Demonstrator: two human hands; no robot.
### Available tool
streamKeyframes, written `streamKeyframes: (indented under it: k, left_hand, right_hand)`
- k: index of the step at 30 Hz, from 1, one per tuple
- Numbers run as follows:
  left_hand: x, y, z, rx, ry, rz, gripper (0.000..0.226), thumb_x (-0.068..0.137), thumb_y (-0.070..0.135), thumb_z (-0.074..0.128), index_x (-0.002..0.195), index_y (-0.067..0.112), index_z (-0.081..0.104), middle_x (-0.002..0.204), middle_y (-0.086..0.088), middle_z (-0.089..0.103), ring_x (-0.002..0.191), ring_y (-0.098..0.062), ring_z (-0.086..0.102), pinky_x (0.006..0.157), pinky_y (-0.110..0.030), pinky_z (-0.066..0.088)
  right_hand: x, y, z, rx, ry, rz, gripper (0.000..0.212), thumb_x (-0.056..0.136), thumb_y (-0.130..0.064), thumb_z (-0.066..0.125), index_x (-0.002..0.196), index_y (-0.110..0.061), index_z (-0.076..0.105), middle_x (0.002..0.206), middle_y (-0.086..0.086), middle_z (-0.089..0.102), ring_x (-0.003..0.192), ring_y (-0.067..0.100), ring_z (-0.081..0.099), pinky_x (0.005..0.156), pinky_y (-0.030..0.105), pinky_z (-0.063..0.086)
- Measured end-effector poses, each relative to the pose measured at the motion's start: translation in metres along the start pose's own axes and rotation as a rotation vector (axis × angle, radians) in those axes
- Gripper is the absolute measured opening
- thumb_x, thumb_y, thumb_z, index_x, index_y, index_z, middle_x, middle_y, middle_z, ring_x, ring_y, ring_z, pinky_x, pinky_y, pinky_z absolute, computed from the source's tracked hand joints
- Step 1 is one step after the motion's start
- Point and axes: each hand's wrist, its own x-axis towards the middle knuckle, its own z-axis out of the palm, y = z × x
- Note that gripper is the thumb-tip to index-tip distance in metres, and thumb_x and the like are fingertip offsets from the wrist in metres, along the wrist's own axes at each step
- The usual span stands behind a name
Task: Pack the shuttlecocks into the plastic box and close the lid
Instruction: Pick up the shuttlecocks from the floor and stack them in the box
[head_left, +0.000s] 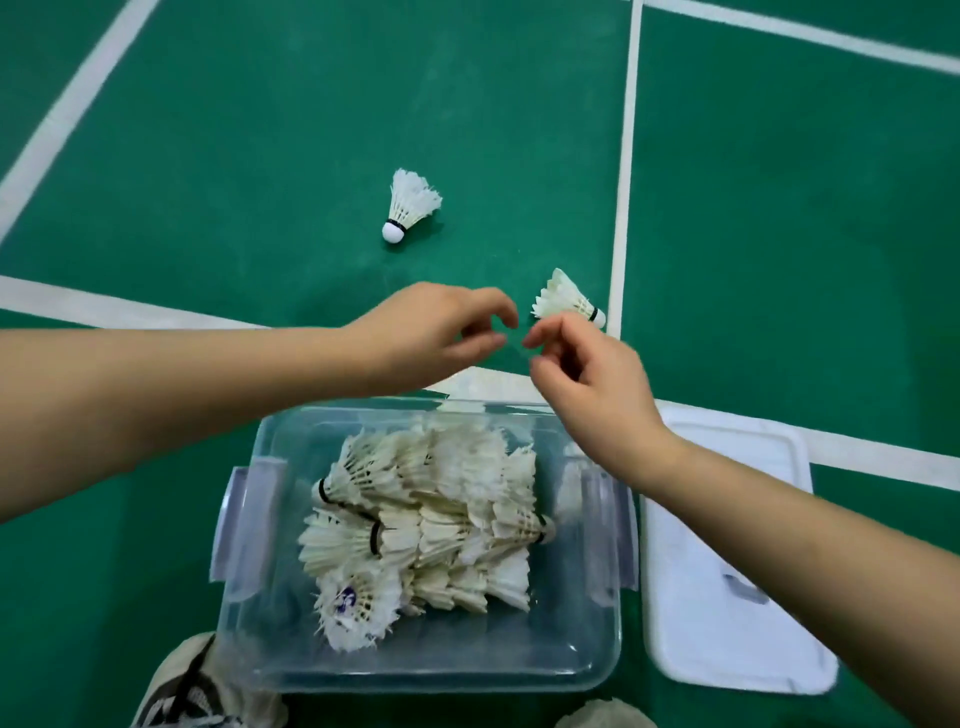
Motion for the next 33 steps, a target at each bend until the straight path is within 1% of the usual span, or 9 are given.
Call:
streamKeyframes:
  k: [4, 7, 9, 15, 23, 26, 28, 31, 33]
  left_hand:
    - [0.041, -0.036, 0.004, 0.049, 0.028, -0.119, 0.033, 0.090, 0.028, 0.051, 0.122, 0.018, 0.048, 0.103, -0.001, 0.061, 0.085, -0.020, 0.055, 0.072, -0.025, 0.035]
    - [0.055, -0.069, 0.010, 0.100, 0.087, -0.179, 0.045, 0.089, 0.031, 0.052, 0.130, 0.022, 0.039, 0.117, -0.007, 0.054, 0.101, -0.024, 0.054, 0.085, -0.033, 0.041]
    - [0.061, -0.089, 0.013, 0.192, 0.078, -0.220, 0.055, 0.088, 0.034, 0.053, 0.137, 0.023, 0.031, 0.127, -0.010, 0.045, 0.112, -0.027, 0.047, 0.093, -0.038, 0.041]
    - [0.090, -0.131, 0.005, 0.416, -0.009, -0.382, 0.067, 0.087, 0.042, 0.053, 0.143, 0.030, 0.018, 0.153, -0.010, 0.011, 0.134, -0.034, 0.021, 0.104, -0.051, 0.032]
    - [0.129, -0.136, -0.005, 0.494, -0.030, -0.417, 0.072, 0.087, 0.047, 0.050, 0.144, 0.033, 0.008, 0.156, -0.008, 0.000, 0.142, -0.028, 0.002, 0.111, -0.053, 0.020]
    - [0.137, -0.139, -0.008, 0.538, -0.058, -0.415, 0.071, 0.087, 0.049, 0.049, 0.144, 0.030, 0.011, 0.155, -0.008, 0.004, 0.142, -0.028, 0.001, 0.111, -0.054, 0.018]
    - [0.141, -0.142, -0.011, 0.580, -0.088, -0.426, 0.067, 0.088, 0.045, 0.050, 0.142, 0.025, 0.017, 0.151, -0.012, 0.019, 0.142, -0.028, 0.004, 0.110, -0.053, 0.021]
    - [0.141, -0.140, -0.015, 0.720, -0.137, -0.408, 0.047, 0.090, 0.020, 0.047, 0.135, 0.017, 0.031, 0.132, -0.017, 0.044, 0.137, -0.030, 0.019, 0.099, -0.047, 0.032]
    - [0.139, -0.136, -0.016, 0.798, -0.149, -0.346, 0.040, 0.088, 0.005, 0.040, 0.127, 0.014, 0.040, 0.116, -0.015, 0.055, 0.122, -0.031, 0.036, 0.085, -0.041, 0.037]
  right_hand:
    - [0.059, 0.032, -0.002, -0.272, -0.041, 0.087, 0.021, 0.082, -0.012, 0.051, 0.099, -0.024, 0.055, 0.079, -0.004, 0.055, 0.069, 0.014, 0.048, 0.072, 0.028, 0.040]
    - [0.084, 0.058, 0.002, -0.450, -0.098, 0.133, 0.036, 0.084, -0.016, 0.050, 0.120, -0.019, 0.050, 0.115, 0.009, 0.053, 0.098, 0.025, 0.050, 0.086, 0.033, 0.040]
    - [0.094, 0.070, 0.006, -0.601, -0.118, 0.115, 0.042, 0.085, -0.017, 0.049, 0.127, -0.020, 0.046, 0.128, 0.011, 0.045, 0.114, 0.031, 0.042, 0.094, 0.038, 0.037]
    - [0.113, 0.089, 0.009, -0.892, -0.073, -0.002, 0.040, 0.086, -0.015, 0.046, 0.125, -0.021, 0.048, 0.140, 0.008, 0.036, 0.122, 0.033, 0.033, 0.089, 0.043, 0.038]
    - [0.112, 0.094, 0.013, -1.052, -0.119, -0.072, 0.027, 0.090, -0.011, 0.041, 0.115, -0.015, 0.051, 0.139, 0.008, 0.034, 0.124, 0.032, 0.031, 0.088, 0.040, 0.035]
    - [0.110, 0.095, 0.012, -1.060, -0.114, -0.094, 0.020, 0.089, -0.014, 0.047, 0.105, -0.015, 0.057, 0.135, 0.009, 0.041, 0.122, 0.033, 0.036, 0.083, 0.039, 0.037]
    - [0.109, 0.094, 0.010, -1.058, -0.104, -0.103, 0.011, 0.082, -0.016, 0.060, 0.091, -0.016, 0.063, 0.126, 0.011, 0.051, 0.115, 0.035, 0.045, 0.077, 0.039, 0.042]
    - [0.107, 0.094, 0.007, -1.054, -0.079, -0.084, 0.018, 0.058, -0.019, 0.081, 0.068, -0.021, 0.066, 0.105, 0.009, 0.064, 0.096, 0.034, 0.059, 0.062, 0.035, 0.047]
    - [0.103, 0.094, 0.004, -1.038, -0.062, -0.103, 0.020, 0.056, -0.021, 0.083, 0.065, -0.023, 0.066, 0.105, 0.008, 0.065, 0.096, 0.034, 0.060, 0.062, 0.034, 0.047]
